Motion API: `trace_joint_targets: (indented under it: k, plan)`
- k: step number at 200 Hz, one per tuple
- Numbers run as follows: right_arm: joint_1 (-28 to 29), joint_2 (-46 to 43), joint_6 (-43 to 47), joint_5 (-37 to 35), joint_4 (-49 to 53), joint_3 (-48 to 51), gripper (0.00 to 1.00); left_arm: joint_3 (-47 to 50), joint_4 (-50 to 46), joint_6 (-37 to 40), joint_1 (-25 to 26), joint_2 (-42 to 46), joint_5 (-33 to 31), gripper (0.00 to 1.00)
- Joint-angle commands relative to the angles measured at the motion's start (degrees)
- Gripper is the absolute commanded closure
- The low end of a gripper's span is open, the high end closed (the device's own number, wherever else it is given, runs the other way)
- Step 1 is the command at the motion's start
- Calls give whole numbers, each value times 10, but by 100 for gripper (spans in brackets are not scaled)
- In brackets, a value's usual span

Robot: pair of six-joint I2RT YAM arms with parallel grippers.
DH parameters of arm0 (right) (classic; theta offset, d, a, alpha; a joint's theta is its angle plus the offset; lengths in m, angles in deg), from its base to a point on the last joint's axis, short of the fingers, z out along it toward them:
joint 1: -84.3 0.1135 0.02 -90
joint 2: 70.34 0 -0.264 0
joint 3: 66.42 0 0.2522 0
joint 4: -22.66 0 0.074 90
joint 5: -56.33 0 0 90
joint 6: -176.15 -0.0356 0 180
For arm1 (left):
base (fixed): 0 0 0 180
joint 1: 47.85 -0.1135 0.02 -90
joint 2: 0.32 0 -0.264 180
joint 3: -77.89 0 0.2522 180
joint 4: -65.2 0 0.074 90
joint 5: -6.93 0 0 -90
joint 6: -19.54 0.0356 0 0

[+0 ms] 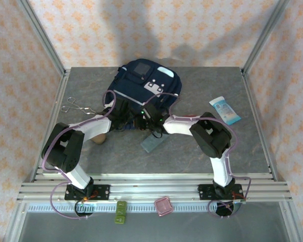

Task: Pack books, pencil case, and school supplies into a backpack

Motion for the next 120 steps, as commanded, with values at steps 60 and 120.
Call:
trace_joint_targets:
  k: [60, 120]
  plan:
    - [16, -43, -7, 12, -46, 24, 63, 18, 9, 0, 2, -7, 32, 34]
    - [16, 13, 2, -44, 7, -24, 62, 17, 12, -1, 2, -6, 35, 34]
